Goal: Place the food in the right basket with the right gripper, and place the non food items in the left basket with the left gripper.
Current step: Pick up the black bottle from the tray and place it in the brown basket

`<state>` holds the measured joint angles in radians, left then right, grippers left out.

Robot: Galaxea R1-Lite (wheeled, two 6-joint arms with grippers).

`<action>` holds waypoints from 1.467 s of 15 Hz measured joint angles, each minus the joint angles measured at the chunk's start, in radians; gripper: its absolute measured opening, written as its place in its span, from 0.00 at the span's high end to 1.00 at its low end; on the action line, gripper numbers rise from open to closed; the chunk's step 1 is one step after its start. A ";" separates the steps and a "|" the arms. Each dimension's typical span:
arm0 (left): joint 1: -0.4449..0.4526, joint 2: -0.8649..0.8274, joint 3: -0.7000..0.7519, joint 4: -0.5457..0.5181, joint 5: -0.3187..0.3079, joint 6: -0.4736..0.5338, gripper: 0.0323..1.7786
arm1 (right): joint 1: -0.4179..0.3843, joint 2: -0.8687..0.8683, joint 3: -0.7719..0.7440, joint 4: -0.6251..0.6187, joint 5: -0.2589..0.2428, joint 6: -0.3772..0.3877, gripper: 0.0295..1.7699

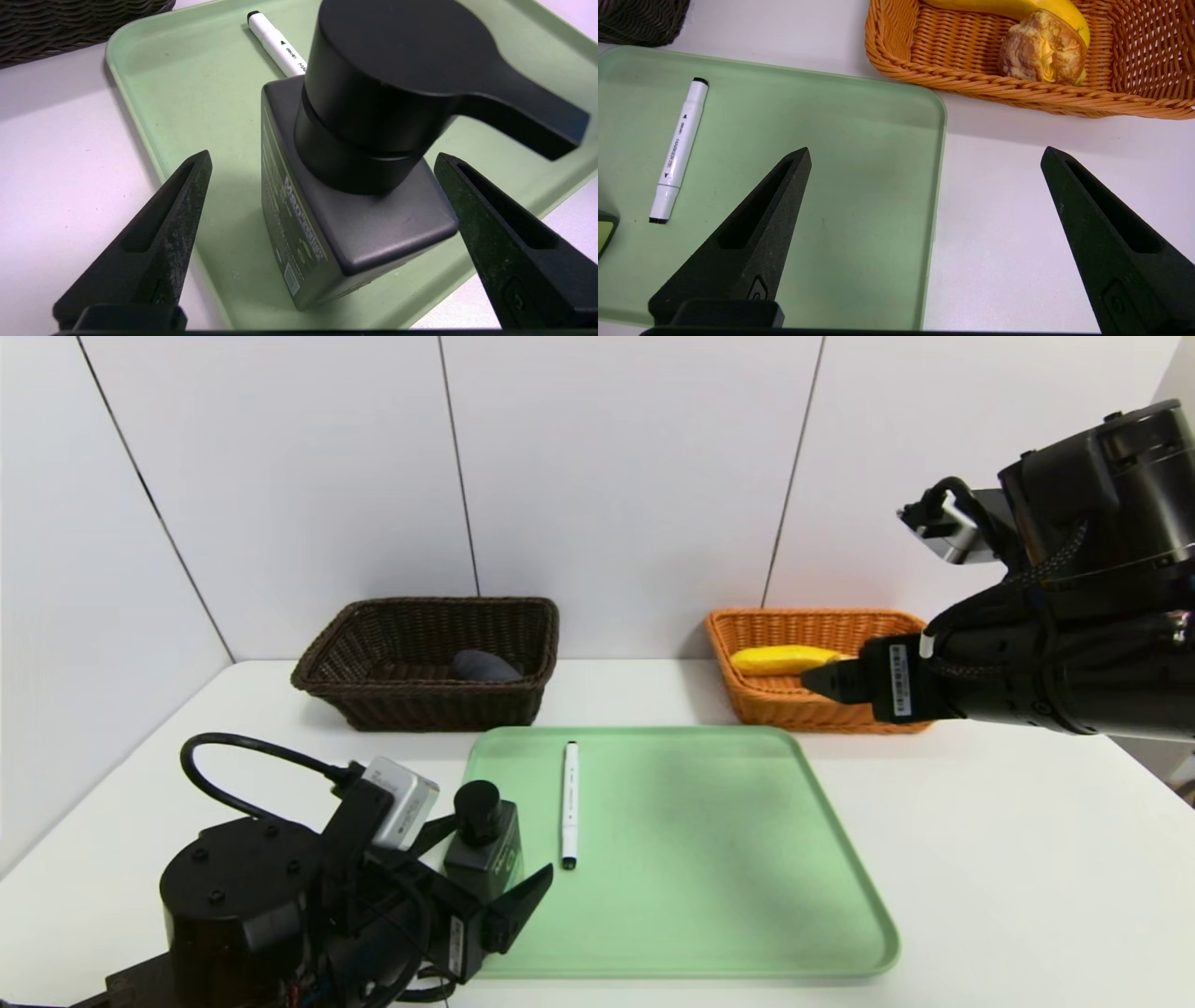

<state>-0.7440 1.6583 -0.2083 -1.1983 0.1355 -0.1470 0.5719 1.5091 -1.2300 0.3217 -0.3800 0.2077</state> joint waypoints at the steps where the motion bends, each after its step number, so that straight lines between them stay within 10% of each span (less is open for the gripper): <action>1: 0.000 0.001 0.000 0.000 0.000 -0.001 0.05 | 0.000 0.000 0.002 0.000 0.000 0.000 0.04; 4: 0.000 0.006 -0.002 0.000 0.000 0.000 0.05 | 0.000 -0.004 0.006 0.000 0.000 0.000 0.04; 12: 0.000 0.010 0.014 0.000 -0.007 -0.007 0.67 | 0.000 -0.008 0.016 0.000 0.000 -0.005 0.04; 22: 0.014 -0.068 -0.120 0.067 0.000 -0.038 0.67 | 0.000 -0.016 0.026 -0.013 -0.003 0.001 0.04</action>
<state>-0.7302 1.5900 -0.3279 -1.1309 0.1355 -0.1851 0.5719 1.4932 -1.2040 0.3083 -0.3832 0.2087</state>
